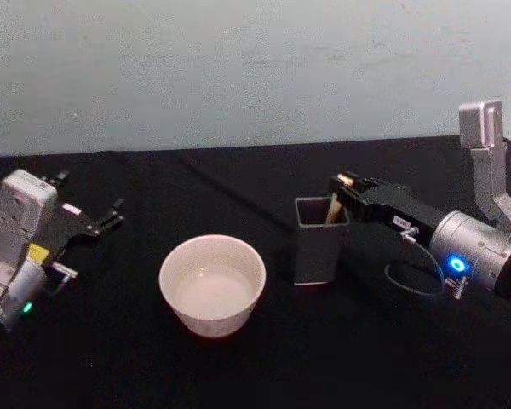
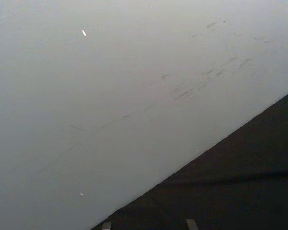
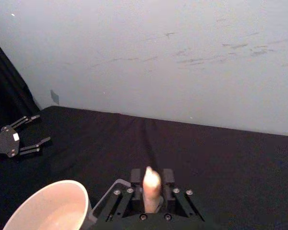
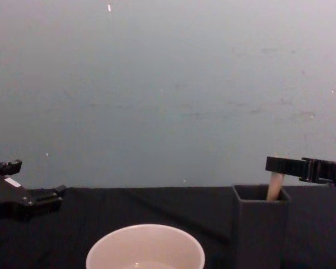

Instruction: Pick up the stirring spoon with one hand, stir inside the cup, then place it back in its original position.

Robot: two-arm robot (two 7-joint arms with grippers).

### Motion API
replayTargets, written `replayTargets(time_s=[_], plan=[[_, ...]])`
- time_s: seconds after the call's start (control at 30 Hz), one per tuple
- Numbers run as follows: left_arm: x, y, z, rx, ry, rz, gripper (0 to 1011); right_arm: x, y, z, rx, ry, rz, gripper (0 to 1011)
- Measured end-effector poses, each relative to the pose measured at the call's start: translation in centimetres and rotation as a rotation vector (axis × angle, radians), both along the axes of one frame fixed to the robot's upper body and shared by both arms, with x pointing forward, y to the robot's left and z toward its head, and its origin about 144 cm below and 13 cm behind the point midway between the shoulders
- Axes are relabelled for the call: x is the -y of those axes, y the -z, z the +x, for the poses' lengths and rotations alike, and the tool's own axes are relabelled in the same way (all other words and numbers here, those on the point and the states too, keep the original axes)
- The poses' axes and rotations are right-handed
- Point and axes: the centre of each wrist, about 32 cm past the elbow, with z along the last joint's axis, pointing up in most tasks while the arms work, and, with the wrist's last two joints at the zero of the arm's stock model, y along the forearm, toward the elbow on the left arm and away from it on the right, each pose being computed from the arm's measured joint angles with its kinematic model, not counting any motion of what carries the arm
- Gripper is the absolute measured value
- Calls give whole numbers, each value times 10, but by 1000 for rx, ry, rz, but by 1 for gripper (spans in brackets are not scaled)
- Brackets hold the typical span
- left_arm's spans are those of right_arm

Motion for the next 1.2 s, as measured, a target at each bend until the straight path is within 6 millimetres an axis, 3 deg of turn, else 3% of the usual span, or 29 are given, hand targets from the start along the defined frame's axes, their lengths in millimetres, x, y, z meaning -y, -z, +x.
replayTargets(time_s=[0.23,0.43,0.83,0.97,1.2], plan=[[0,0,0,0,0,0,1001,0,0,0,1,0,1,458],[0,0,0,0,0,0,1001,0,0,0,1,0,1,689],[0,0,0,0,0,0,1001,-2,-2,0,23,12,6,1002],[0,0,0,0,0,0,1001,-3,-5,0,58,40,27,1000],[0,0,0,0,0,0,1001,-4,-17,4,207,260,109,1000]])
